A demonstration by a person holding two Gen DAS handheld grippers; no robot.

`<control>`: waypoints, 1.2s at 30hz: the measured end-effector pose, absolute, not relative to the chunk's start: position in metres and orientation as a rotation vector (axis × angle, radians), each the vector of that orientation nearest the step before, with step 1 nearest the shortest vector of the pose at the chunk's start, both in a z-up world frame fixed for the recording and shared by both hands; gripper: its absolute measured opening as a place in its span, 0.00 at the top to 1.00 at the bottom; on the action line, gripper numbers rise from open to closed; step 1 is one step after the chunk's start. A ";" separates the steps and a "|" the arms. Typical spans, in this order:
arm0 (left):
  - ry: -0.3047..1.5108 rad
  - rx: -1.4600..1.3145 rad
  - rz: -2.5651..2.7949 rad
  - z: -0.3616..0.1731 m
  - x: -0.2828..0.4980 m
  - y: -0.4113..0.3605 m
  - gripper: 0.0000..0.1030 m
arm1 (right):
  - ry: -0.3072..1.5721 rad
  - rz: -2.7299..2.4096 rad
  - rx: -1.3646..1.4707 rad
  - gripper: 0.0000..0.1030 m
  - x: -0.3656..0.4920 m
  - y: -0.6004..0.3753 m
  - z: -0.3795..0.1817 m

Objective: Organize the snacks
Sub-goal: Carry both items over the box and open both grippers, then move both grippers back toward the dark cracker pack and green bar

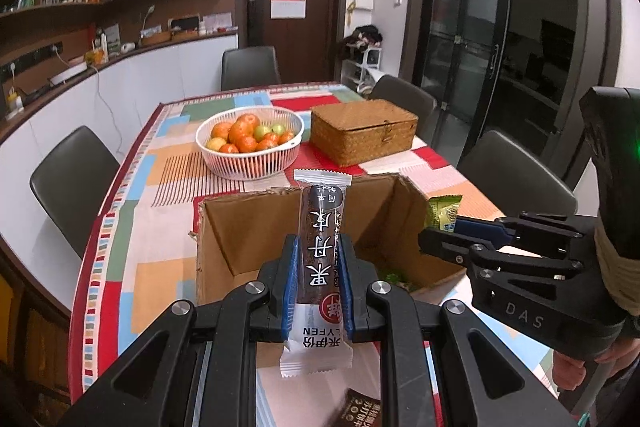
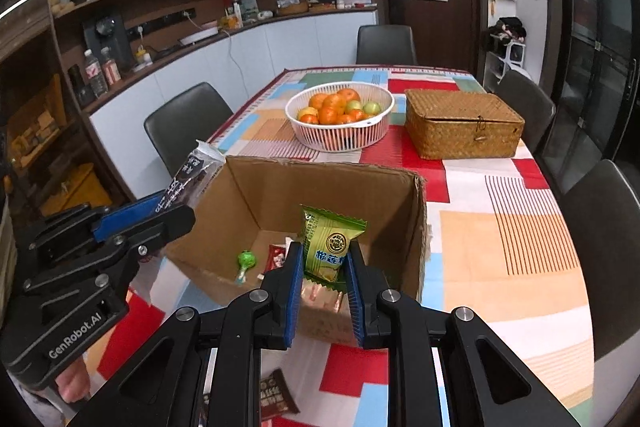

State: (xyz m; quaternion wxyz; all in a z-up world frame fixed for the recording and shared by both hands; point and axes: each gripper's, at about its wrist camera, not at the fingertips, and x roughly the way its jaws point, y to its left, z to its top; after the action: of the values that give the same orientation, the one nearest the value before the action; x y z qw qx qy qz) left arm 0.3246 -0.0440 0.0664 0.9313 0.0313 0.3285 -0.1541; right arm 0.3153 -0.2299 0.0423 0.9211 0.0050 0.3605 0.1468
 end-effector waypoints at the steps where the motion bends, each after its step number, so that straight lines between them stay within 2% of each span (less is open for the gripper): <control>1: 0.683 0.068 -0.310 0.064 0.330 -0.045 0.81 | 0.750 0.296 0.007 0.79 0.321 -0.229 0.040; 7: 0.699 0.095 -0.240 0.055 0.353 -0.045 0.79 | 0.779 0.286 0.019 0.79 0.339 -0.224 0.033; 9: 0.678 0.108 -0.191 0.055 0.353 -0.043 0.71 | 0.778 0.281 0.013 0.77 0.342 -0.223 0.033; 12: 0.668 0.106 -0.203 0.054 0.344 -0.038 0.64 | 0.776 0.258 0.013 0.61 0.341 -0.224 0.032; 14: 0.659 0.117 -0.213 0.055 0.333 -0.039 0.57 | 0.763 0.250 0.013 0.60 0.335 -0.225 0.033; 18: 0.650 0.117 -0.239 0.056 0.310 -0.038 0.55 | 0.727 0.230 0.003 0.60 0.313 -0.226 0.035; 21: 0.643 0.122 -0.258 0.056 0.292 -0.039 0.55 | 0.703 0.215 0.003 0.49 0.292 -0.227 0.036; 24: 0.635 0.116 -0.288 0.055 0.271 -0.040 0.52 | 0.676 0.207 0.003 0.47 0.271 -0.231 0.037; 28: 0.618 0.134 -0.296 0.054 0.245 -0.043 0.47 | 0.658 0.193 0.021 0.36 0.245 -0.238 0.036; 32: 0.604 0.155 -0.292 0.051 0.222 -0.048 0.42 | 0.641 0.195 0.009 0.31 0.219 -0.240 0.034; 36: 0.611 0.164 -0.298 0.044 0.204 -0.049 0.40 | 0.633 0.177 0.011 0.24 0.197 -0.242 0.030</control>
State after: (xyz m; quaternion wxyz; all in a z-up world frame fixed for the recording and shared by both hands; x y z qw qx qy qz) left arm 0.2037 -0.0493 0.0436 0.9394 0.0805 0.2995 -0.1460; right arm 0.1971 -0.2421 0.0298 0.9465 0.0052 0.3108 0.0870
